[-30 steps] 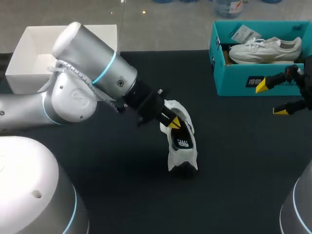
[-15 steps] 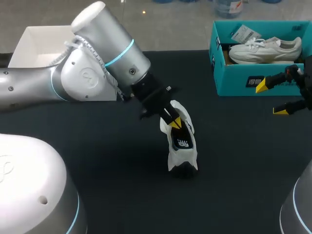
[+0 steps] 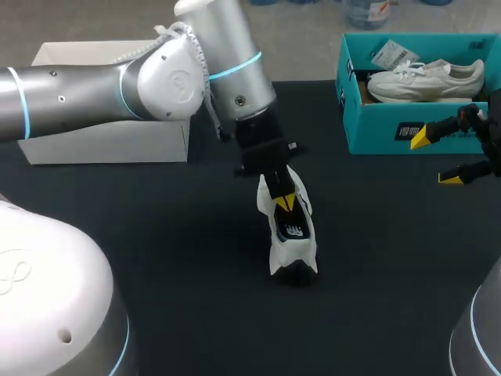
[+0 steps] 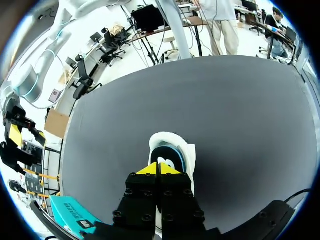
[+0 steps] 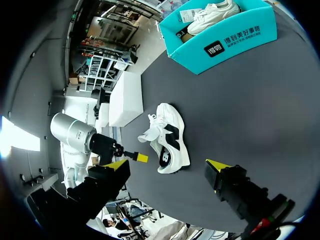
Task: Take the shoe out of the shoebox, open the shoe tongue, remove and reinsert the insole, then place the shoe into the shoebox
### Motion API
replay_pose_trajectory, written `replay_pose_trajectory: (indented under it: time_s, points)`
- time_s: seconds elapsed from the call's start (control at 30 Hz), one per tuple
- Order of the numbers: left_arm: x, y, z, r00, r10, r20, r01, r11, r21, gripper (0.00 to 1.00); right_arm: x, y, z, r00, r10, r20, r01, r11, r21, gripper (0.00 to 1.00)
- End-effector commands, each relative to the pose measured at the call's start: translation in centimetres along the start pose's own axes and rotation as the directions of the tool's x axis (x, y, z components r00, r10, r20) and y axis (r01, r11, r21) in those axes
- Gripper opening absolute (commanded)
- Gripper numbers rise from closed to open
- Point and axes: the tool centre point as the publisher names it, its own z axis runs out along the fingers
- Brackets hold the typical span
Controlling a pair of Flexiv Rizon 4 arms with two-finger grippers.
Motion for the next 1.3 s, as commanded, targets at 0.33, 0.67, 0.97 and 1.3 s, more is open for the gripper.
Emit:
replay_pose_trajectory:
  time_s: [0.33,0.67,0.97,1.3]
  points:
    - [0.2,0.6,3.1,0.962,-0.071,-0.264,0.079,0.997,0.019,0.0,0.0,-0.1,0.0,1.0,0.001,0.004,-0.001,1.0,-0.001,1.0]
    - [2.1,1.0,6.3,0.954,-0.132,-0.269,0.148,0.988,0.04,0.0,0.0,-0.1,0.0,1.0,0.001,0.004,-0.001,1.0,-0.001,1.0]
    - [2.6,1.5,7.6,0.954,-0.154,-0.257,0.169,0.985,0.036,0.0,0.0,-0.1,0.0,1.0,0.001,0.004,-0.001,1.0,-0.001,1.0]
    - [1.4,1.0,4.9,0.968,-0.144,-0.207,0.143,0.989,-0.02,0.0,0.0,-0.1,0.0,1.0,0.001,0.004,-0.001,1.0,-0.001,1.0]
